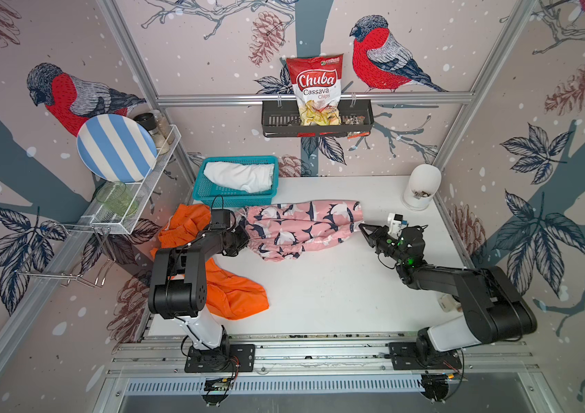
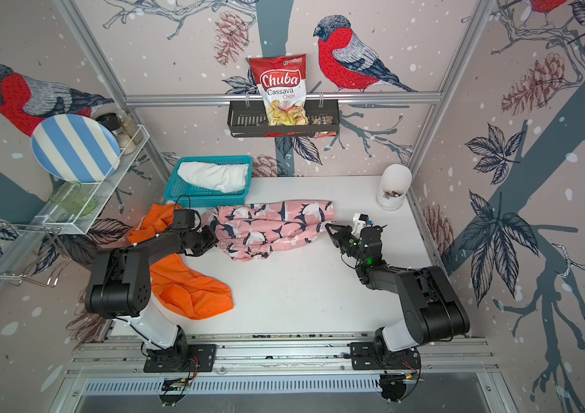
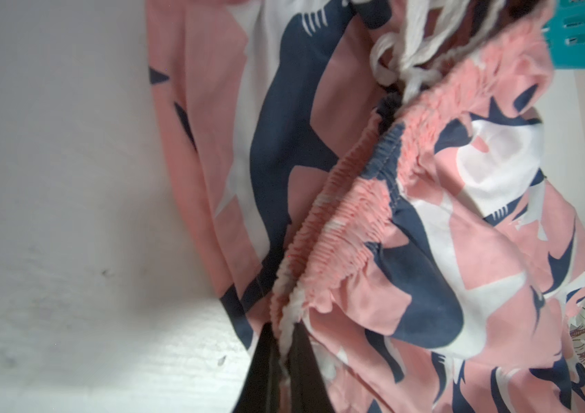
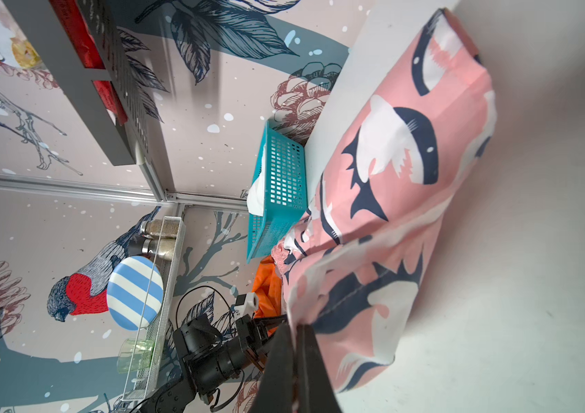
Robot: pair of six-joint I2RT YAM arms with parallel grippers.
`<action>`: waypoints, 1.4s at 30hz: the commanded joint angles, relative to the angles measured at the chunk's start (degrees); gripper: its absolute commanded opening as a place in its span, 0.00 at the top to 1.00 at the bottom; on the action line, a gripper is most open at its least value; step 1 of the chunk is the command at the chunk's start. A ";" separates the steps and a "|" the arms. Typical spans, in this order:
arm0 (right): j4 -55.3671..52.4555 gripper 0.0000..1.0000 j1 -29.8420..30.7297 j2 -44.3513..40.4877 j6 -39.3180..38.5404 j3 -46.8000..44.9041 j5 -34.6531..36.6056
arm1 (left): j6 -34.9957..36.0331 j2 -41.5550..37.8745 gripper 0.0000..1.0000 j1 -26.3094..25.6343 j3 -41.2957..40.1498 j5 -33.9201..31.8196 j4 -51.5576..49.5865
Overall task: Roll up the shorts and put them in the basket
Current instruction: Flatten out the shorts at the center of the board.
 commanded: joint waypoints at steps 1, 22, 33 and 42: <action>-5.30 1.00 -0.29 -3.78 -3.39 2.55 -0.65 | -0.65 -4.05 1.00 0.24 1.26 1.01 -1.14; -57.14 1.00 -10.55 -41.68 -37.76 58.07 22.41 | -1.62 -43.31 1.00 -0.46 45.68 3.66 -14.95; -60.94 1.00 -9.50 -26.62 -45.24 79.25 32.54 | -4.28 -33.33 1.00 -0.48 55.67 -0.49 -15.03; -50.54 1.00 -10.95 -14.68 -41.91 54.04 29.04 | -4.69 -27.42 1.00 -2.38 16.25 -1.19 3.02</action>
